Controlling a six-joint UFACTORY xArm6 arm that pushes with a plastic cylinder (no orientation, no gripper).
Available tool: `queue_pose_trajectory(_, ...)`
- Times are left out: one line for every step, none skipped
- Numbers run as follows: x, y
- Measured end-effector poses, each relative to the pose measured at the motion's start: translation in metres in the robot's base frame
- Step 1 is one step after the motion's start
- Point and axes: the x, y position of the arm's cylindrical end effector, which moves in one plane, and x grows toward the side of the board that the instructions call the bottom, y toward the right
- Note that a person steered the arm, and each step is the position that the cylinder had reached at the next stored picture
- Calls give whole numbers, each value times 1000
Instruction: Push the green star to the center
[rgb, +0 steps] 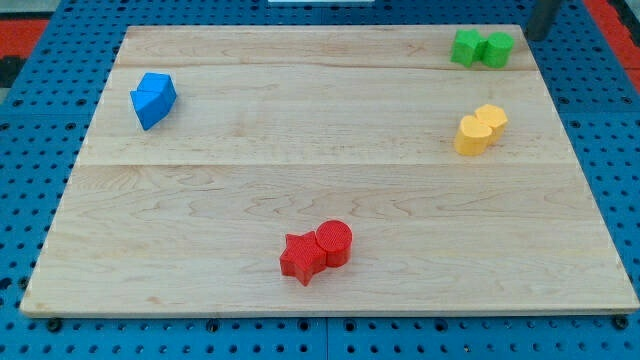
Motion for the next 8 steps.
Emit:
queue_pose_trajectory(3, -77)
queue_pose_trajectory(10, -135)
queue_pose_trajectory(28, -193)
queue_pose_trajectory(21, -205)
queue_pose_trajectory(-5, -149)
queue_pose_trajectory(-12, -55)
queue_pose_trajectory(-12, 52)
queue_pose_trajectory(2, 65)
